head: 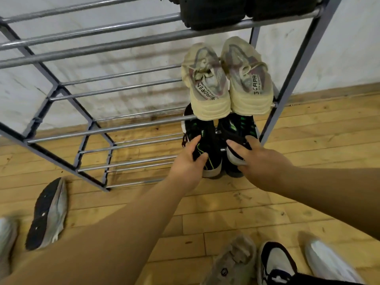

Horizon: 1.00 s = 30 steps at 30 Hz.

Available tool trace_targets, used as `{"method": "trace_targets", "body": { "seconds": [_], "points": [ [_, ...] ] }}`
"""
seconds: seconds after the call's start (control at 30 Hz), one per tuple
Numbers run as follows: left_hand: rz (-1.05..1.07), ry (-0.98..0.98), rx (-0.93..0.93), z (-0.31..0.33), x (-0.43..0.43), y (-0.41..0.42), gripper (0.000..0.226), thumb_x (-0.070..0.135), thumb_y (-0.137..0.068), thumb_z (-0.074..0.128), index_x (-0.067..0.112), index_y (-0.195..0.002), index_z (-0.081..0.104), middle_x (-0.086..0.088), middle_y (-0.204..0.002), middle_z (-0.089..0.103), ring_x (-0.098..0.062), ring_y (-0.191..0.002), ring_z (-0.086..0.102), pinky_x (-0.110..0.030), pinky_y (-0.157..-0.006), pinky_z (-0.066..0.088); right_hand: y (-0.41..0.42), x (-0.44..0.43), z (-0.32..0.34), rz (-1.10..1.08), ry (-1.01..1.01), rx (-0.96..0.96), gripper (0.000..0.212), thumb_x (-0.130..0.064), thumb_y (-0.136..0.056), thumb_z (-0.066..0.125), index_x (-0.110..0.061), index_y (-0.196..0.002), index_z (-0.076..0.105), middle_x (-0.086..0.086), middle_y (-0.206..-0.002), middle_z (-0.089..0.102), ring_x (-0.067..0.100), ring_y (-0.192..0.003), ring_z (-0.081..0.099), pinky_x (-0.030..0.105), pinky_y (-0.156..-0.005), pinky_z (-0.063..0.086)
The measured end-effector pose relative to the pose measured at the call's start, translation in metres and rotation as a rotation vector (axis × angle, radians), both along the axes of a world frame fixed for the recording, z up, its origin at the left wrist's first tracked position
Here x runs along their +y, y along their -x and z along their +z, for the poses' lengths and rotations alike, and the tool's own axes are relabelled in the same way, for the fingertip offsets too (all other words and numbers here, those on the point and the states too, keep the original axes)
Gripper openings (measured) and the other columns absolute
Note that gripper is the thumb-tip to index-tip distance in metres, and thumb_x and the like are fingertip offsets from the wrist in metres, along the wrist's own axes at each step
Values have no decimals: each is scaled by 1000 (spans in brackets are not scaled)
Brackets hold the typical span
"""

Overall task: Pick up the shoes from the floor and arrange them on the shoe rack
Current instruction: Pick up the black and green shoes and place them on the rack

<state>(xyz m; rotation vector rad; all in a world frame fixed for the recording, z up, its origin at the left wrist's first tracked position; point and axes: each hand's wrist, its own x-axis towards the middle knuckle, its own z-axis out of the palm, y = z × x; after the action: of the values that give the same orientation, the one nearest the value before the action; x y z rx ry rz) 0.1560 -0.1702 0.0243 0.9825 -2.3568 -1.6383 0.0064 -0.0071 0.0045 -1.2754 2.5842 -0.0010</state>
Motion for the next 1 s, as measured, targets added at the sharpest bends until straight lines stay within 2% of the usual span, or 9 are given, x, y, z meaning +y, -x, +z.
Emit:
{"method": "trace_targets", "body": {
  "seconds": [0.1, 0.17, 0.27, 0.37, 0.5, 0.6, 0.7, 0.8, 1.0],
  "points": [
    [-107, 85, -61, -16, -1, -6, 82, 53, -95, 64, 51, -158, 13, 9, -167, 21, -19, -151, 28, -39, -118, 35, 3, 0, -5, 75, -12, -36, 83, -47, -103, 47, -55, -153, -19, 12, -169, -2, 39, -134, 50, 34, -77, 53],
    [-210, 287, -216, -22, -4, -7, 103, 68, -80, 70, 57, -156, 0, 9, -169, 8, -26, -154, 17, -50, -122, 27, 9, 0, -6, 84, 1, -63, 88, -52, -100, 49, -58, -150, -23, 12, -169, -7, 39, -137, 48, 35, -74, 52],
    [-244, 527, -345, -23, -5, -1, 114, 69, -76, 73, 53, -156, -6, 0, -169, 14, -33, -152, 17, -52, -122, 23, 11, -2, -2, 27, 17, -104, 98, -60, -93, 59, -55, -152, -19, 13, -169, -11, 40, -141, 44, 36, -78, 54],
    [-217, 536, -278, -26, -9, 0, 110, 69, -79, 68, 45, -160, -2, 2, -169, 17, -31, -151, 20, -49, -122, 23, 8, -8, 7, -39, 39, -154, 103, -63, -88, 64, -55, -154, -15, 13, -168, -14, 42, -143, 39, 41, -92, 53],
    [-202, 537, -249, -31, -7, -5, 102, 70, -88, 55, 36, -162, -6, 2, -172, 5, -26, -156, 9, -48, -123, 14, 9, -16, 6, -72, 35, -180, 103, -56, -90, 63, -57, -151, -20, 14, -166, -19, 46, -144, 36, 42, -98, 51],
    [-178, 536, -194, -36, -6, -6, 96, 67, -93, 53, 40, -160, -10, 3, -172, 3, -24, -156, 7, -50, -123, 11, 9, -17, 2, -48, -8, -192, 98, -51, -96, 56, -59, -146, -28, 14, -165, -25, 49, -142, 36, 46, -99, 51],
    [-175, 572, -139, -41, -9, -6, 91, 64, -95, 52, 48, -157, -12, 0, -171, 8, -28, -154, 15, -53, -122, 19, 7, -17, -1, -17, -37, -165, 95, -49, -100, 50, -61, -140, -36, 17, -165, -27, 50, -136, 43, 47, -100, 49],
    [-240, 670, -123, -42, -11, -4, 84, 62, -97, 49, 58, -154, -14, -8, -165, 16, -34, -147, 25, -55, -119, 24, 7, -16, -2, -2, -34, -137, 90, -47, -103, 45, -61, -140, -35, 19, -165, -25, 49, -127, 51, 44, -97, 50],
    [-285, 687, -73, -49, -14, -6, 67, 56, -100, 42, 58, -155, 5, -11, -163, 14, -34, -147, 25, -55, -120, 27, 7, -6, -4, 55, -22, -69, 81, -45, -105, 42, -60, -147, -26, 20, -167, -16, 51, -127, 46, 49, -102, 44]
  ]
}}
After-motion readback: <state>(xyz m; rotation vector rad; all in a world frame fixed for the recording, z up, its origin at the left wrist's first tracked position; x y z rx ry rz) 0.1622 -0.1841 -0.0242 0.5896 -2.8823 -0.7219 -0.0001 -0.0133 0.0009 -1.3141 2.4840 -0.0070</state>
